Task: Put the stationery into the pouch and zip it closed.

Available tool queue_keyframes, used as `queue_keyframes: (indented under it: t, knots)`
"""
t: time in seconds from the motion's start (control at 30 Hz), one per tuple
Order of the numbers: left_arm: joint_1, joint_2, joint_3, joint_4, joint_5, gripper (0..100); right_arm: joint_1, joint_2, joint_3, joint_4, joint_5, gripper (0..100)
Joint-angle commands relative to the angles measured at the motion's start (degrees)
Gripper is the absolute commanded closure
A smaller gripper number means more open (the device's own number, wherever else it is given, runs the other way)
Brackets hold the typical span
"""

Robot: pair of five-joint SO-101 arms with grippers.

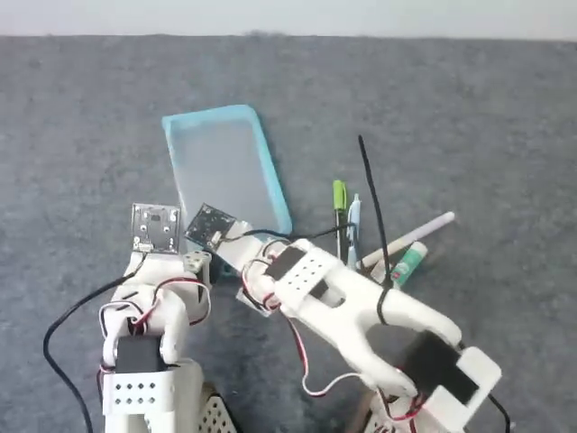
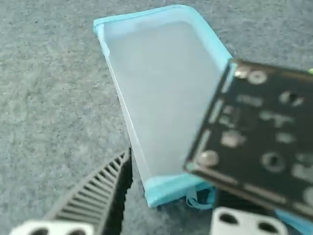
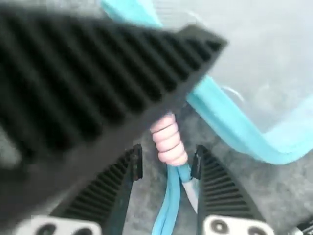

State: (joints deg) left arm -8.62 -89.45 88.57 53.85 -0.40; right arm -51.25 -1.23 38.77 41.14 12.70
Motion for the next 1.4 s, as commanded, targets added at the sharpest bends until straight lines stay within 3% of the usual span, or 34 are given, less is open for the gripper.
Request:
queue_keyframes:
  t: [0.0,0.1,0.33,0.43,0.53,0.67,0.93,1.37]
  knots:
    - [-0.53,-0.88,-0.75,-0.97,0.35,75,0.04,0.31,-4.22,1.19,-0.62,90.6]
    - [-1.32,-0.88,-0.92,-0.97,0.35,75,1.45,1.8,-6.95,4.97,-0.7,99.6]
    - [-8.79,-0.88,-1.01,-4.13,0.35,75,7.25,1.19,-12.22,15.52,-0.97,99.1]
    - [-10.99,-0.88,-1.63,-4.13,0.18,75,10.68,-3.47,-12.31,17.71,-1.05,99.1]
    - [-11.16,-0.88,-3.21,-1.85,-5.01,75,12.88,-11.12,-10.46,19.12,-1.05,99.1]
    - [-11.08,-0.62,-3.56,-0.79,-7.65,69,14.11,-24.13,-7.12,21.76,-1.05,99.1]
    - [-1.05,-0.88,-9.19,8.88,-11.16,68,15.25,-36.18,-6.59,25.8,-2.99,99.2]
    - [1.58,-0.44,-8.31,2.64,-8.44,66,10.24,-36.88,-8.44,29.41,-1.76,99.2]
